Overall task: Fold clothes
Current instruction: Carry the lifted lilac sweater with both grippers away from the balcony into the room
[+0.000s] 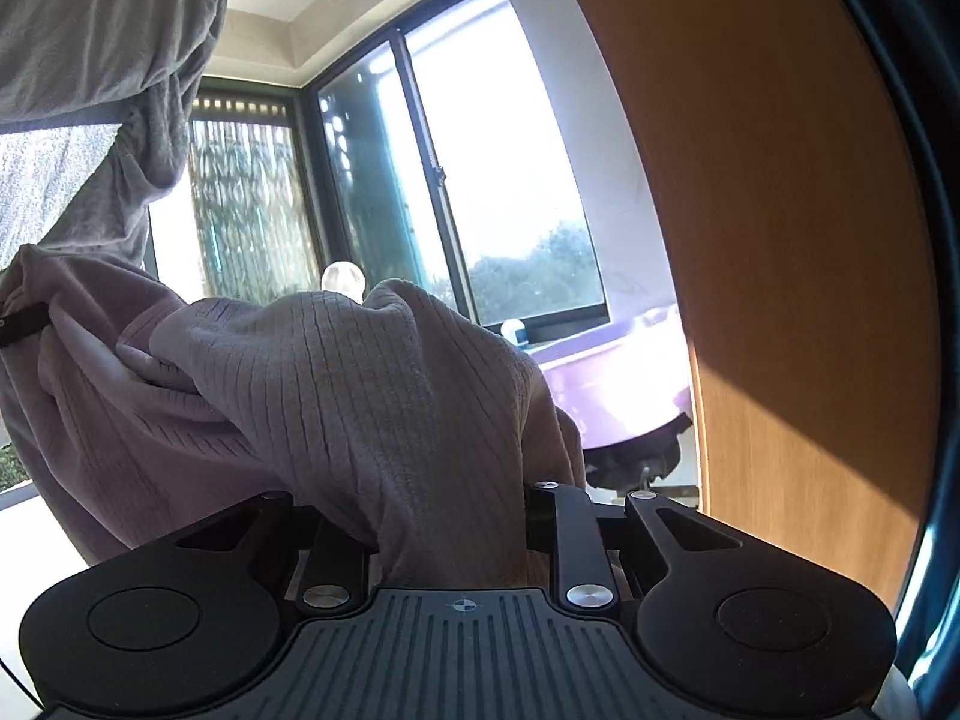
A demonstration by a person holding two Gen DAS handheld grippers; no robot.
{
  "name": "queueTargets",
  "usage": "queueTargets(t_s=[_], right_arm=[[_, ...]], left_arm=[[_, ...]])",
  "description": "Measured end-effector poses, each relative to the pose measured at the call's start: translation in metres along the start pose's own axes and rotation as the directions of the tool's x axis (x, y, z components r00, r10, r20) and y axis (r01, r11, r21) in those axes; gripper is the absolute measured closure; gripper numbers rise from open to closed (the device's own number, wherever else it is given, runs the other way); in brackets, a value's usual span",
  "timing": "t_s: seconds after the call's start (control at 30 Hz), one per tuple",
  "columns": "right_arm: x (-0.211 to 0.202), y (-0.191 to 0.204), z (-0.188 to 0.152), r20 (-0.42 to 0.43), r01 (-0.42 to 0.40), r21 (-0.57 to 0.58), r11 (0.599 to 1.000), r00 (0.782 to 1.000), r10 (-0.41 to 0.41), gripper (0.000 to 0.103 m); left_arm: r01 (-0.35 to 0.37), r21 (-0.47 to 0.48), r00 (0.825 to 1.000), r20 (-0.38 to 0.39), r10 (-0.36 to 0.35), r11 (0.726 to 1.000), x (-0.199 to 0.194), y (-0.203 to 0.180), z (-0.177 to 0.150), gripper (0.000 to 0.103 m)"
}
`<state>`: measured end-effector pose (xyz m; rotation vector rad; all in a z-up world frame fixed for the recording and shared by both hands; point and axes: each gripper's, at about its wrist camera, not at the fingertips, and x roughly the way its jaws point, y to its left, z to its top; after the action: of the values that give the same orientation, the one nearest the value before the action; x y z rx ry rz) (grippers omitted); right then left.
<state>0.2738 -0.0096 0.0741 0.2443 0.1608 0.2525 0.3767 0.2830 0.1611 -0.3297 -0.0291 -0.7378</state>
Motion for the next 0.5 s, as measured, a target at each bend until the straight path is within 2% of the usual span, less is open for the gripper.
queueTargets(t_s=[0.07, 0.13, 0.23, 0.3, 0.4, 0.5], right_arm=[[-0.008, 0.013, 0.008, 0.013, -0.001, -0.024, 1.0, 1.0, 0.001, 0.083], [-0.016, 0.026, 0.01, 0.009, 0.007, -0.048, 0.999, 1.0, -0.006, 0.083], [-0.027, 0.044, 0.007, -0.014, 0.038, -0.074, 0.997, 0.999, -0.039, 0.083], [-0.043, 0.061, -0.001, -0.031, 0.068, -0.074, 0.995, 0.997, -0.071, 0.083], [-0.066, 0.075, -0.013, -0.048, 0.117, -0.065, 0.991, 0.992, -0.12, 0.083], [-0.089, 0.085, -0.022, -0.062, 0.2, -0.081, 0.977, 0.977, -0.205, 0.083]], left_arm=[[0.055, 0.023, 0.995, 0.087, -0.056, 0.998, -0.011, -0.009, 0.018, 0.072], [0.12, 0.054, 0.985, 0.119, -0.126, 0.991, -0.019, -0.019, 0.026, 0.072], [0.236, 0.084, 0.96, 0.131, -0.246, 0.968, -0.024, -0.033, 0.03, 0.072], [0.312, 0.073, 0.94, 0.124, -0.319, 0.947, -0.025, -0.035, 0.026, 0.072], [0.474, 0.027, 0.875, 0.099, -0.475, 0.88, -0.018, -0.034, 0.018, 0.072], [0.595, -0.023, 0.802, 0.09, -0.591, 0.803, -0.004, -0.033, 0.004, 0.072]])
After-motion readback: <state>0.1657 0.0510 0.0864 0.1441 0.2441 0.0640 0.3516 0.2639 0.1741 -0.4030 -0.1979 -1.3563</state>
